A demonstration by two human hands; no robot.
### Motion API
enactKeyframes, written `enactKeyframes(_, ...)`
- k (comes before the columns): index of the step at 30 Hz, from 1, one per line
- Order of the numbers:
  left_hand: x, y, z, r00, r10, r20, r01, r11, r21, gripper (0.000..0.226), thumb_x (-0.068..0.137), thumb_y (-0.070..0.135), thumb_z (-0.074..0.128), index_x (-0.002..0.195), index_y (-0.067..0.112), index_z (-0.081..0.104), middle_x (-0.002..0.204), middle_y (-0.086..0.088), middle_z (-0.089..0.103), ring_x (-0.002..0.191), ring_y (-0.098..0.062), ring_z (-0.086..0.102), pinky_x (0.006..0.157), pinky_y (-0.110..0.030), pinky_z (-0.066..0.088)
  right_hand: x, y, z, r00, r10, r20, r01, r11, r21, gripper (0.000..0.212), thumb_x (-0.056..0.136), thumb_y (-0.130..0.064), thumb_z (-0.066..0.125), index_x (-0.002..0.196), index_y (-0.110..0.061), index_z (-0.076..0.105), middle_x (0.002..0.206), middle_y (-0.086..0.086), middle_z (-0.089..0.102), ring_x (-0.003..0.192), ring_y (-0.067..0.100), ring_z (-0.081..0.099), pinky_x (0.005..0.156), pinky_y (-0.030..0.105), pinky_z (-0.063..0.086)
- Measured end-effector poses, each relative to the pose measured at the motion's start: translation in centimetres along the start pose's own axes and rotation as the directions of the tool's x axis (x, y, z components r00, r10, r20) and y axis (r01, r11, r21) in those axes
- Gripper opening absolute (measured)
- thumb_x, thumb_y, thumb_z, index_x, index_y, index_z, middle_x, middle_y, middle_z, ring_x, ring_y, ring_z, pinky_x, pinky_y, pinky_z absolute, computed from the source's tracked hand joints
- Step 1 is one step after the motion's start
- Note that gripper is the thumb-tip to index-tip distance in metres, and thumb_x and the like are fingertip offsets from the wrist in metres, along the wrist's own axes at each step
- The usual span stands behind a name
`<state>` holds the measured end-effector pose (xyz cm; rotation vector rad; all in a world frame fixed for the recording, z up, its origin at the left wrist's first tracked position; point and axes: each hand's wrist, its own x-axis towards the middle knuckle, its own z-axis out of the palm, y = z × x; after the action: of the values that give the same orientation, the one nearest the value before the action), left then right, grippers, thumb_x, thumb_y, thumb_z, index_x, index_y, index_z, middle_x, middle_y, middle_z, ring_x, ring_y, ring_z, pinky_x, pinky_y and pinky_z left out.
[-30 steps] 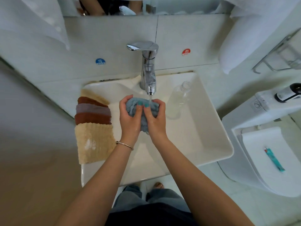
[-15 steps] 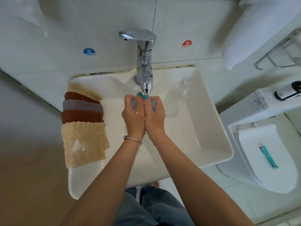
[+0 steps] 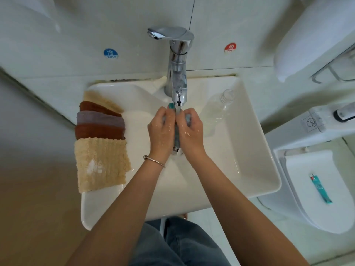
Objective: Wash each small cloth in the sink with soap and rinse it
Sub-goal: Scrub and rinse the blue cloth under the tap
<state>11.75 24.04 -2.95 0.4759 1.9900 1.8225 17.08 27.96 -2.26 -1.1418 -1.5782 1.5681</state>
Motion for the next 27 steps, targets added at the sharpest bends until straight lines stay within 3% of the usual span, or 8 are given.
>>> enactKeyframes(4, -0.4, -0.4, -2.4, 0.988, -0.145, 0.059, 0.153, 0.976, -0.156, 0.005, 0.1, 0.029, 0.049, 0.097, 0.027, 0.052, 0.089, 0.012, 0.057, 0.083, -0.004, 0.057, 0.068, -0.016, 0.048, -1.2, 0.0, -1.7, 0.992, 0.054, 0.115, -0.067, 0.991, 0.114, 0.026, 0.093, -0.018, 0.064, 0.114, -0.012, 0.05, 0.1, 0.0, 0.061, 0.091, 0.011, 0.064, 0.079, 0.026, 0.056)
enactKeyframes(7, -1.0, -0.3, -2.8, 0.988, -0.099, 0.117, 0.114, 0.985, -0.128, 0.029, 0.096, 0.02, 0.058, 0.123, 0.026, 0.048, 0.103, 0.013, 0.057, 0.089, -0.002, 0.061, 0.074, -0.014, 0.051, -2.3, 0.4, -3.2, 0.982, 0.171, 0.084, -0.178, 0.98, 0.087, 0.024, 0.094, -0.026, 0.064, 0.109, -0.007, 0.063, 0.102, 0.01, 0.069, 0.097, 0.026, 0.068, 0.084, 0.037, 0.058)
enactKeyframes(10, -1.5, 0.3, -1.7, 0.97, -0.107, 0.217, 0.132, 0.986, -0.104, 0.014, 0.092, 0.016, 0.064, 0.104, 0.019, 0.058, 0.093, 0.009, 0.064, 0.082, -0.003, 0.063, 0.067, -0.011, 0.049, -3.1, 1.1, -4.6, 0.967, 0.255, 0.018, -0.255, 0.959, 0.122, 0.025, 0.093, -0.03, 0.064, 0.097, -0.005, 0.066, 0.098, 0.018, 0.07, 0.096, 0.035, 0.068, 0.083, 0.048, 0.058)
enactKeyframes(12, -1.6, 0.4, -1.4, 0.965, -0.151, 0.216, 0.182, 0.974, -0.132, 0.004, 0.093, 0.014, 0.062, 0.095, 0.017, 0.06, 0.088, 0.005, 0.065, 0.079, -0.006, 0.062, 0.066, -0.012, 0.049, -3.2, 1.0, -4.8, 0.975, 0.224, -0.001, -0.223, 0.968, 0.114, 0.018, 0.093, -0.028, 0.064, 0.093, -0.01, 0.064, 0.092, 0.013, 0.07, 0.089, 0.03, 0.07, 0.077, 0.039, 0.06)
enactKeyframes(14, -1.6, 0.3, -2.0, 0.966, -0.176, 0.188, 0.21, 0.96, -0.185, 0.005, 0.096, 0.012, 0.057, 0.097, 0.013, 0.061, 0.088, 0.003, 0.065, 0.079, -0.006, 0.062, 0.066, -0.013, 0.05, -3.0, 0.7, -4.2, 0.987, 0.163, -0.005, -0.162, 0.983, 0.088, 0.012, 0.095, -0.023, 0.061, 0.091, -0.012, 0.058, 0.085, 0.004, 0.065, 0.08, 0.017, 0.066, 0.071, 0.028, 0.057)
enactKeyframes(18, -1.5, -0.1, -3.8, 0.984, -0.141, 0.106, 0.16, 0.968, -0.194, 0.009, 0.098, 0.016, 0.055, 0.105, 0.012, 0.058, 0.094, 0.004, 0.064, 0.083, -0.004, 0.063, 0.07, -0.017, 0.053, -2.8, -0.2, -1.8, 0.997, 0.071, 0.03, -0.072, 0.996, 0.05, 0.01, 0.098, -0.02, 0.057, 0.1, -0.01, 0.055, 0.088, -0.001, 0.063, 0.075, 0.001, 0.063, 0.072, 0.022, 0.056)
enactKeyframes(24, -1.9, 0.4, -2.3, 0.974, -0.083, 0.212, 0.115, 0.983, -0.143, 0.021, 0.089, 0.014, 0.069, 0.105, 0.019, 0.056, 0.097, 0.006, 0.064, 0.083, 0.0, 0.062, 0.071, -0.013, 0.05, -2.7, 0.0, -3.8, 0.995, 0.092, -0.045, -0.088, 0.993, 0.084, 0.016, 0.098, -0.024, 0.057, 0.099, -0.008, 0.056, 0.087, 0.001, 0.063, 0.08, 0.011, 0.064, 0.075, 0.03, 0.056)
enactKeyframes(27, -1.9, 0.5, -2.5, 0.983, -0.024, 0.18, 0.047, 0.992, -0.121, 0.021, 0.087, 0.015, 0.071, 0.103, 0.022, 0.059, 0.097, 0.007, 0.065, 0.082, 0.003, 0.064, 0.072, -0.015, 0.051, -2.4, 0.1, -4.4, 0.992, 0.125, -0.008, -0.123, 0.984, 0.133, 0.017, 0.094, -0.021, 0.064, 0.099, -0.006, 0.058, 0.089, 0.002, 0.066, 0.082, 0.012, 0.067, 0.075, 0.028, 0.057)
